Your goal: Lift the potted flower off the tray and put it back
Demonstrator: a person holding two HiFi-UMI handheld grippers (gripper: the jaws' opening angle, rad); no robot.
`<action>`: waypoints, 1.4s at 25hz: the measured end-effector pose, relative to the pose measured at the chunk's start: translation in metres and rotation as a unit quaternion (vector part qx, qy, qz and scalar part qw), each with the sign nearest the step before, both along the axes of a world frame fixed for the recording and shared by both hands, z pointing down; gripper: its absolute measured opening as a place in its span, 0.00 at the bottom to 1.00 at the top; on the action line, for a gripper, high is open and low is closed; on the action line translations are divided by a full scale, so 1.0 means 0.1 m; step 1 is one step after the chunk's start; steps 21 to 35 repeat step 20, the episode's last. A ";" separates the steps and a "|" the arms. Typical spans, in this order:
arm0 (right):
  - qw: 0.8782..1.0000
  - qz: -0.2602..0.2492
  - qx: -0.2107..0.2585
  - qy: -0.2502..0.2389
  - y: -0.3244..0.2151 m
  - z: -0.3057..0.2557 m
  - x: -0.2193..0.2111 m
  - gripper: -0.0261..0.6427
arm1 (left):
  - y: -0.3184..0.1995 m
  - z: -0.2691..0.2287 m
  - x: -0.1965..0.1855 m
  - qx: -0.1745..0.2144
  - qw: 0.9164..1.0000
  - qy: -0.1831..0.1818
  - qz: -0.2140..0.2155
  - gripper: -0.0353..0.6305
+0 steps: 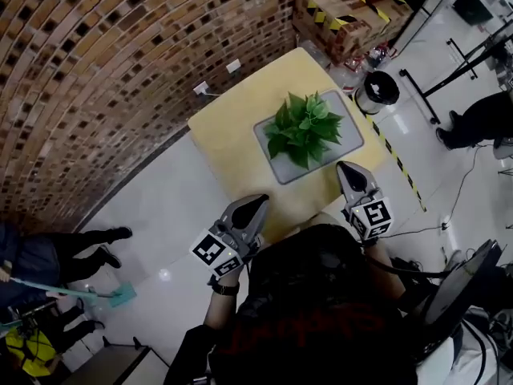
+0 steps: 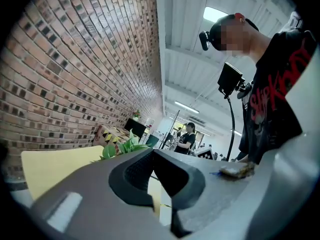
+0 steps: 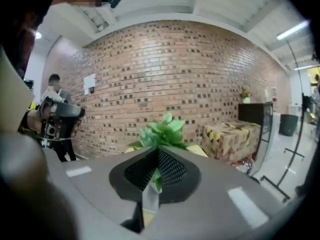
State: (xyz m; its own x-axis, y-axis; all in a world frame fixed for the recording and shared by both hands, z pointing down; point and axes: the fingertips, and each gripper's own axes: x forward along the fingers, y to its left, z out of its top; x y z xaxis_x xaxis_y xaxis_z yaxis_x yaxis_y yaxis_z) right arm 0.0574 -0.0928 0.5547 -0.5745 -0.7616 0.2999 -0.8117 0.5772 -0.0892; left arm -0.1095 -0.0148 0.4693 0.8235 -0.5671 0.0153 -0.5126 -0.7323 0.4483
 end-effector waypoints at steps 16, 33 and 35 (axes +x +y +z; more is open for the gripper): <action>0.968 -0.243 0.038 -0.042 -1.40 -0.56 0.77 0.04 | -0.80 0.01 1.97 -0.044 0.984 -0.023 -0.172 0.05; 0.959 -0.279 0.049 -0.016 -1.60 -0.39 0.86 0.04 | -0.90 0.14 2.13 -0.055 0.978 -0.021 -0.198 0.05; 0.959 -0.279 0.049 -0.016 -1.60 -0.39 0.86 0.04 | -0.90 0.14 2.13 -0.055 0.978 -0.021 -0.198 0.05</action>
